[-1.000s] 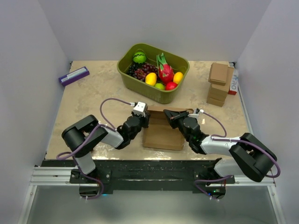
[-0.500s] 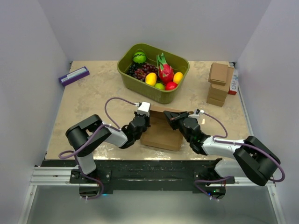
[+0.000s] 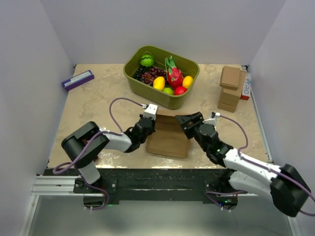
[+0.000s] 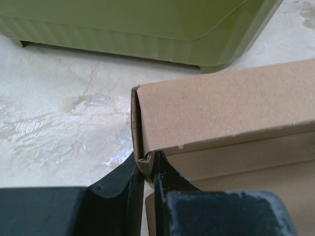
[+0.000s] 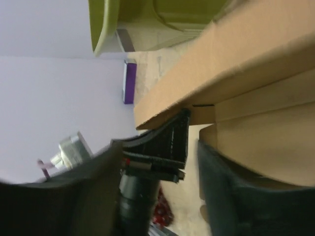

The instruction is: Fold the paper box

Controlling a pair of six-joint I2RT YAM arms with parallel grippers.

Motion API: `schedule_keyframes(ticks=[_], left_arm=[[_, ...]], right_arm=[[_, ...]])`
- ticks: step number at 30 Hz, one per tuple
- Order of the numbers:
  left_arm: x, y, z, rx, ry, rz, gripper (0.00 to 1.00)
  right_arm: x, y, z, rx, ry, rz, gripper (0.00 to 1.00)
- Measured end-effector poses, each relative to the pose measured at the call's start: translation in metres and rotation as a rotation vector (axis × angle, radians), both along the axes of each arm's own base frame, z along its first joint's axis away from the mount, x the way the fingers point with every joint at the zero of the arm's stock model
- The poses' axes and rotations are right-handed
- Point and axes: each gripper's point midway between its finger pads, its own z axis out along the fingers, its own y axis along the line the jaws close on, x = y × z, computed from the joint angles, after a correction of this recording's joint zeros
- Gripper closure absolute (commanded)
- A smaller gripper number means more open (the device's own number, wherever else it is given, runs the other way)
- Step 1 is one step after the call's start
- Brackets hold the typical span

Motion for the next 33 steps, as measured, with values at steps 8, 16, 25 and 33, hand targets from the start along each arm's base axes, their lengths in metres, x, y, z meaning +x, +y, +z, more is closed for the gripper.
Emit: schedule_keyframes(ticks=[8,16,25,33], left_arm=[[0.003,0.021,0.000,-0.020,0.126,-0.083,1.00],[-0.001,0.028,-0.001,-0.062,0.237,-0.183,1.00],[-0.004,0.025,-0.002,-0.067,0.276,-0.226,1.00],[-0.007,0.022,-0.002,-0.072,0.287,-0.251,1.00]], right_arm=[[-0.011,-0.044,0.063,-0.299,-0.162,-0.021,0.07],[-0.012,-0.080,0.008,-0.682,-0.032,0.022,0.13],[-0.011,-0.084,-0.032,-0.932,0.012,0.151,0.35],[-0.006,-0.088,-0.043,-1.008,-0.020,0.163,0.65]])
